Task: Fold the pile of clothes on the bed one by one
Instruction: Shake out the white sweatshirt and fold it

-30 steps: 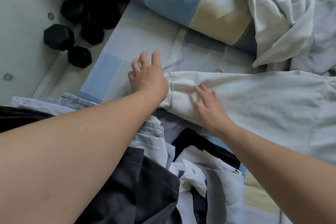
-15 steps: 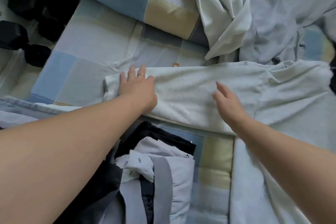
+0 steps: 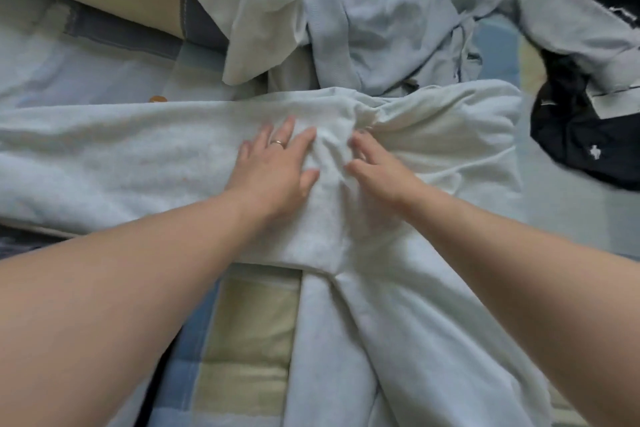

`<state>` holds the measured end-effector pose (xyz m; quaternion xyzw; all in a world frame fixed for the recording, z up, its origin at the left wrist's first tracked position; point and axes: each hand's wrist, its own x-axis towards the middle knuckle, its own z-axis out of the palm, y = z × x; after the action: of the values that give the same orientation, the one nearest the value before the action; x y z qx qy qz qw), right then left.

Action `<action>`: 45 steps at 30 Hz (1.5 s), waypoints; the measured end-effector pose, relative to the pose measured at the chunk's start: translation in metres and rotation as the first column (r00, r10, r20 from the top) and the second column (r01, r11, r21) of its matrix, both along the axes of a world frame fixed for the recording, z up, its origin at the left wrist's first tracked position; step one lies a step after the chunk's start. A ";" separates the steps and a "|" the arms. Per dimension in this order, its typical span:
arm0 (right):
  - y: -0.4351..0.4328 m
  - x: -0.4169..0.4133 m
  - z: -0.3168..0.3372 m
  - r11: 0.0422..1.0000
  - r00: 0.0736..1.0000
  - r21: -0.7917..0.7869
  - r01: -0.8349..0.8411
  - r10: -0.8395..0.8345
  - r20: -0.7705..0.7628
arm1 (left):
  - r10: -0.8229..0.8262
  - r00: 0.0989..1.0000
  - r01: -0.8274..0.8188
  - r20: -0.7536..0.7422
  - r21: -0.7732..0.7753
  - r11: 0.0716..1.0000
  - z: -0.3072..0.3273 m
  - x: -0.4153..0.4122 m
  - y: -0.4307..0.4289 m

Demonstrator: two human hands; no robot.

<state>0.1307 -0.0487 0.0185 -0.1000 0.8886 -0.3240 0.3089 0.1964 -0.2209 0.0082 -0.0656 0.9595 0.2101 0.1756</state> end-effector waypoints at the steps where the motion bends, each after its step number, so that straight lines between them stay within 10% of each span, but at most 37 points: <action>1: 0.009 -0.003 0.005 0.998 0.999 -0.062 -0.012 0.010 -0.033 | 0.036 0.999 -0.036 -0.023 0.003 0.999 -0.006 -0.008 0.006; 5: 0.055 -0.037 0.018 0.980 0.846 0.149 0.134 -0.035 -0.532 | 0.086 0.980 -0.088 -0.180 -0.003 0.996 -0.011 -0.039 0.018; 17: 0.063 -0.058 -0.007 0.877 0.932 0.471 -0.095 0.245 -0.267 | 0.372 0.908 -0.409 -0.192 -0.218 0.886 0.010 -0.097 0.021; 22: 0.064 -0.033 -0.023 0.915 0.929 0.398 -0.065 0.202 -0.311 | 0.012 0.878 -0.107 -0.479 -0.171 0.979 -0.009 -0.053 0.034; 26: 0.062 0.008 -0.021 0.907 0.941 0.401 -0.127 0.238 -0.239 | -0.129 0.967 0.107 -0.221 -0.107 0.988 -0.025 -0.023 0.034; 29: 0.064 0.038 -0.010 0.949 0.949 0.110 -0.295 0.304 -0.085 | -0.035 0.998 0.027 -0.059 -0.117 0.993 -0.023 -0.007 0.030; 32: 0.081 0.064 0.012 0.995 0.979 -0.083 -0.050 0.033 -0.199 | 0.012 0.999 -0.016 -0.041 -0.098 0.995 -0.002 0.019 0.039; 36: 0.132 0.116 0.031 0.960 0.943 0.029 0.279 -0.268 -0.196 | 0.068 0.985 -0.069 -0.159 0.004 0.998 0.033 0.086 0.078; 45: 0.238 0.263 0.044 0.952 0.974 0.286 0.114 -0.163 0.155 | 0.120 0.894 -0.306 0.432 0.391 0.868 0.041 0.225 0.186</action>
<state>0.3938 0.1894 0.0620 0.0359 0.8989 -0.2261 0.3736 0.4211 -0.0354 0.0495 -0.1720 0.8158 0.4267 0.3505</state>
